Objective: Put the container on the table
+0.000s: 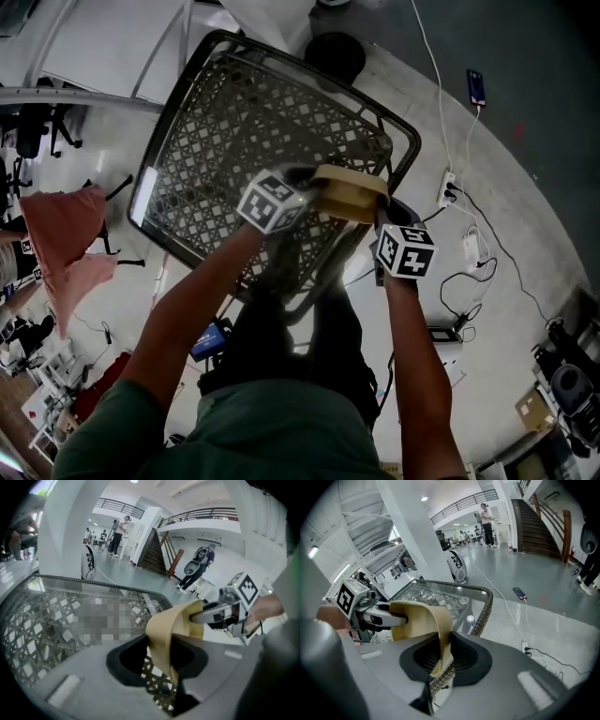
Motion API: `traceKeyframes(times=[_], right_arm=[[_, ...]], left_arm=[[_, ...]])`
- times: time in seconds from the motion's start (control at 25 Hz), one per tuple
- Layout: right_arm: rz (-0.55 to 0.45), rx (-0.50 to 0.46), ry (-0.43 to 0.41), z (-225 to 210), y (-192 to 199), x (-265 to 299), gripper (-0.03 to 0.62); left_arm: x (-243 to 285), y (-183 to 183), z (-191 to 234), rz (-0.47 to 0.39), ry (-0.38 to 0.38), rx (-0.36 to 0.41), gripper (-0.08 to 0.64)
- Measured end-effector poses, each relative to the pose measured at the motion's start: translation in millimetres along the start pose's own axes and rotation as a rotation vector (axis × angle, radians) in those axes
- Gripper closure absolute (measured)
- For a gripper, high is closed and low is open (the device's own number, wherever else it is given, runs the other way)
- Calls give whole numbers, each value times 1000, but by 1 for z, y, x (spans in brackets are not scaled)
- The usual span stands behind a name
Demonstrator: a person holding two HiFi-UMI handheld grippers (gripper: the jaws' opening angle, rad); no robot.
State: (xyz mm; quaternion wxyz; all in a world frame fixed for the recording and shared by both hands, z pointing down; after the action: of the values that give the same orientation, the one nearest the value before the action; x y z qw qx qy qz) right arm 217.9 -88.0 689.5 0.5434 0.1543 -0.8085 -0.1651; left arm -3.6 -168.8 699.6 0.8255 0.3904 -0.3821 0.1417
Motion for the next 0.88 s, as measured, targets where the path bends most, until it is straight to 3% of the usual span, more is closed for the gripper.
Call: traceKeyframes(times=[0.48,0.88], right_arm=[[18,-10,18,-4,-4,13,541],[40,-46,35,-4,-10,16,540]], left_arm=[[8,-2,7,-23,-9,16,428],[9,-4,7,-31,-55,96,393]])
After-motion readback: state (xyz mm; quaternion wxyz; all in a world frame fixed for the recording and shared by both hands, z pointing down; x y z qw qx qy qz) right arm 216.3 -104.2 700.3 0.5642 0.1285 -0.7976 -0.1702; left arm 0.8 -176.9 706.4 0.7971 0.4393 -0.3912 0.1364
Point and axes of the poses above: the fingertips, and each gripper's own axes: x forward along the fingers, z to its left, y out of its underside, the point moved 10 cm from there along -x, backward along the fingers, and after that the axes turned 6 degrees about z, right-handed, at the moved point
